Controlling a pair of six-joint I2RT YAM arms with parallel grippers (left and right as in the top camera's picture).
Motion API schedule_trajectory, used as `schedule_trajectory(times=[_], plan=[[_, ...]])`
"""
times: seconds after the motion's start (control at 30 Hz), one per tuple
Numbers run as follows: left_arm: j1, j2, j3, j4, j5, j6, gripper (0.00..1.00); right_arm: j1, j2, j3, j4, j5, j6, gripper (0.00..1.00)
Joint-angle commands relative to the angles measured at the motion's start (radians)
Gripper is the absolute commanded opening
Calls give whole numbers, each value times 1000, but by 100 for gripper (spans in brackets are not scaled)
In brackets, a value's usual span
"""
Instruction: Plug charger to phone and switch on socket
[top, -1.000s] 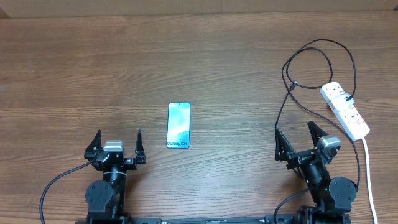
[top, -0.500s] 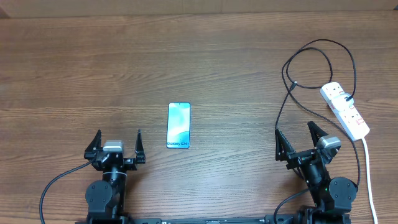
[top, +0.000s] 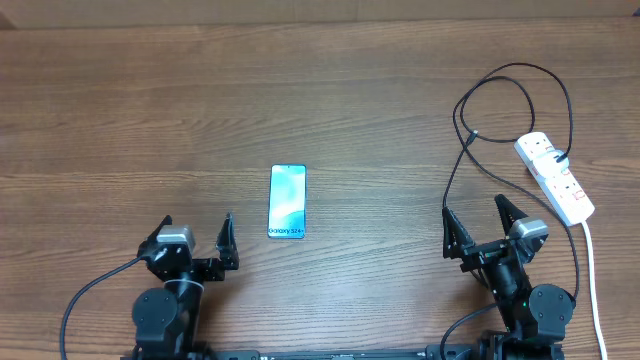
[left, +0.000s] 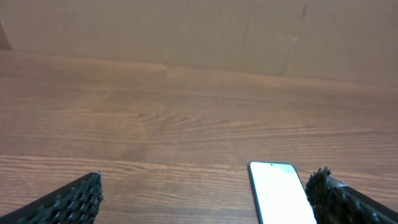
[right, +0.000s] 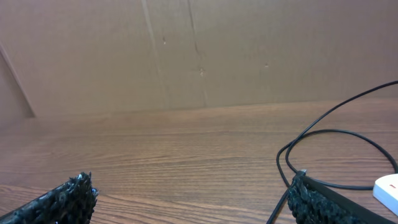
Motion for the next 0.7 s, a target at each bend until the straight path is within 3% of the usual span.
schedule_trajectory(times=[0.0, 0.33, 0.67], plan=[[10, 5, 114, -50, 14, 8, 100, -4, -8, -10, 1, 10, -8, 100], [10, 197, 332, -113, 76, 9, 100, -4, -8, -10, 1, 10, -8, 100], [9, 670, 710, -212, 278, 8, 100, -4, -8, -10, 1, 10, -8, 100]])
